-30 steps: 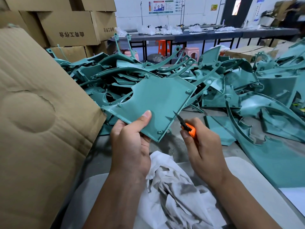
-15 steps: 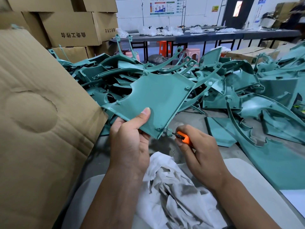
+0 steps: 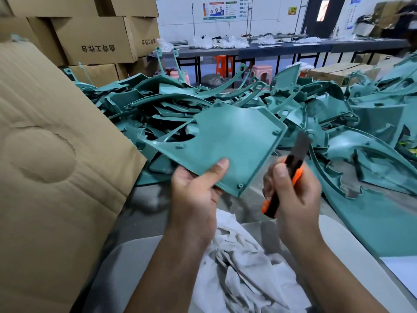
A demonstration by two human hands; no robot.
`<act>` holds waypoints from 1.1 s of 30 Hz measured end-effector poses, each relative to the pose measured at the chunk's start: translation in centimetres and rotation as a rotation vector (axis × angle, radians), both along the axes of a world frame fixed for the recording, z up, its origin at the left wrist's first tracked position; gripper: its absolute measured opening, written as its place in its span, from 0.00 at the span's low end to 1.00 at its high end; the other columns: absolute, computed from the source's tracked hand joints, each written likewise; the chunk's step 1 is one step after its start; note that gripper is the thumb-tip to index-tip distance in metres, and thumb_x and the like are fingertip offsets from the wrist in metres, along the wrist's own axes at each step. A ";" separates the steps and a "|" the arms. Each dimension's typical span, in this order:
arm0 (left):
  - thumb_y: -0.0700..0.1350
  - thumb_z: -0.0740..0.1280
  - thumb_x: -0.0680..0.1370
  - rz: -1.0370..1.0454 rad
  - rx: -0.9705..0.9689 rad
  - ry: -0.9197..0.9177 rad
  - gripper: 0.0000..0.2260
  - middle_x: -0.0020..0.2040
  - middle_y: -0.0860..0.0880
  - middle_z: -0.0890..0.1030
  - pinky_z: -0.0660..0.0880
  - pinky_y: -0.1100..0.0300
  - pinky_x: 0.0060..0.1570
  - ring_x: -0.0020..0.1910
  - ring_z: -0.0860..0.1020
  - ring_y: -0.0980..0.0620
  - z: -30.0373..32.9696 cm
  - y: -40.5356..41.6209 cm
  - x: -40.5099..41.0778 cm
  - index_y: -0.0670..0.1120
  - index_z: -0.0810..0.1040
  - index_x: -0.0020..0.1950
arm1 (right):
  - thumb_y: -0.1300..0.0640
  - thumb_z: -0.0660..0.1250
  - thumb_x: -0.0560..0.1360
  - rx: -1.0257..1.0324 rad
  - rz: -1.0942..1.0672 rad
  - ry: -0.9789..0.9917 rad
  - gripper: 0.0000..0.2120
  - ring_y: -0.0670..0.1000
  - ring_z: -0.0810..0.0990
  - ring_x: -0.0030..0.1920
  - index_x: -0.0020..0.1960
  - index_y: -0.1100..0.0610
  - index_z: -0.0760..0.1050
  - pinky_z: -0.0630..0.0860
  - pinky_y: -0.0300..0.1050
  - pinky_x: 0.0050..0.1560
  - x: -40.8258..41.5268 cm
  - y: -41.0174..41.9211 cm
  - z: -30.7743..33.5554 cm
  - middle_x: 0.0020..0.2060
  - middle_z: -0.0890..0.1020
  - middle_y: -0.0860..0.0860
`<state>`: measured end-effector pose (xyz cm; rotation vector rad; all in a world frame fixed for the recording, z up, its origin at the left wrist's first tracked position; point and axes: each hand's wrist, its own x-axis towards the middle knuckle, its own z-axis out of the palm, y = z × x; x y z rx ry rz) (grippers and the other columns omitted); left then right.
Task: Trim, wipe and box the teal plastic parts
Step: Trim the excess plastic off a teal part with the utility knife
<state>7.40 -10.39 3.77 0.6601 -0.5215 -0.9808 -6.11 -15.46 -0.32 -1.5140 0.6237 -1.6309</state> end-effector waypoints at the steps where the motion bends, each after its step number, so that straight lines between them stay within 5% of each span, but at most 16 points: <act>1: 0.32 0.73 0.72 -0.019 0.007 -0.044 0.18 0.56 0.40 0.86 0.81 0.44 0.57 0.57 0.84 0.39 -0.5 -0.1 -0.6 0.40 0.80 0.61 | 0.36 0.70 0.78 0.128 0.027 -0.098 0.17 0.53 0.71 0.30 0.43 0.49 0.75 0.70 0.48 0.29 -0.1 -0.1 0.4 0.32 0.75 0.51; 6: 0.33 0.71 0.73 -0.034 0.001 -0.211 0.18 0.58 0.39 0.85 0.79 0.41 0.61 0.59 0.83 0.38 -1.9 -0.4 -1.4 0.40 0.81 0.63 | 0.46 0.73 0.77 0.275 -0.008 -0.178 0.18 0.52 0.69 0.22 0.33 0.48 0.71 0.70 0.47 0.25 -1.0 -1.5 0.9 0.23 0.71 0.50; 13: 0.32 0.73 0.72 0.161 -0.035 -0.305 0.18 0.56 0.41 0.86 0.82 0.56 0.52 0.56 0.85 0.43 -2.5 -0.5 -1.7 0.37 0.80 0.62 | 0.46 0.75 0.72 0.334 -0.030 -0.193 0.18 0.52 0.69 0.22 0.33 0.54 0.72 0.67 0.44 0.23 0.1 -1.0 0.4 0.24 0.74 0.55; 17: 0.31 0.74 0.74 0.252 -0.028 -0.300 0.18 0.56 0.41 0.86 0.81 0.44 0.58 0.57 0.85 0.41 -2.2 -0.6 -1.3 0.37 0.79 0.63 | 0.46 0.77 0.71 0.261 -0.002 0.002 0.23 0.50 0.68 0.25 0.31 0.61 0.72 0.65 0.42 0.25 1.4 0.4 -0.4 0.25 0.74 0.62; 21: 0.35 0.75 0.71 0.308 -0.023 -0.329 0.19 0.55 0.43 0.87 0.81 0.43 0.58 0.56 0.85 0.42 -1.4 -0.2 -0.6 0.38 0.79 0.61 | 0.46 0.75 0.71 0.185 0.064 0.135 0.22 0.46 0.68 0.25 0.28 0.58 0.71 0.66 0.38 0.26 1.5 0.9 0.1 0.23 0.72 0.55; 24: 0.32 0.75 0.73 0.311 -0.016 -0.330 0.16 0.55 0.40 0.86 0.78 0.32 0.58 0.56 0.84 0.38 -1.1 -0.1 -0.4 0.37 0.80 0.60 | 0.54 0.79 0.73 0.165 0.233 0.251 0.21 0.49 0.67 0.26 0.30 0.61 0.72 0.65 0.42 0.28 0.9 0.7 0.1 0.25 0.71 0.61; 26: 0.35 0.76 0.72 0.312 -0.016 -0.340 0.15 0.54 0.40 0.86 0.77 0.29 0.58 0.56 0.84 0.37 -0.8 -0.3 -0.2 0.39 0.81 0.58 | 0.58 0.79 0.74 0.121 0.289 0.324 0.17 0.46 0.67 0.27 0.32 0.58 0.76 0.64 0.40 0.28 0.8 0.8 -0.2 0.24 0.70 0.56; 29: 0.37 0.75 0.72 0.331 -0.050 -0.392 0.15 0.54 0.44 0.87 0.81 0.39 0.58 0.55 0.85 0.42 -0.6 -0.4 0.1 0.41 0.81 0.58 | 0.54 0.76 0.75 0.001 0.150 0.317 0.11 0.45 0.71 0.29 0.39 0.58 0.79 0.69 0.38 0.31 0.5 0.4 -0.2 0.28 0.75 0.47; 33: 0.39 0.74 0.74 0.308 -0.085 -0.437 0.11 0.54 0.49 0.87 0.82 0.50 0.56 0.56 0.85 0.47 -0.7 -1.2 0.3 0.49 0.84 0.55 | 0.41 0.66 0.83 -0.044 0.009 0.193 0.16 0.51 0.67 0.31 0.44 0.52 0.73 0.64 0.52 0.31 -0.7 -1.0 -0.7 0.32 0.69 0.48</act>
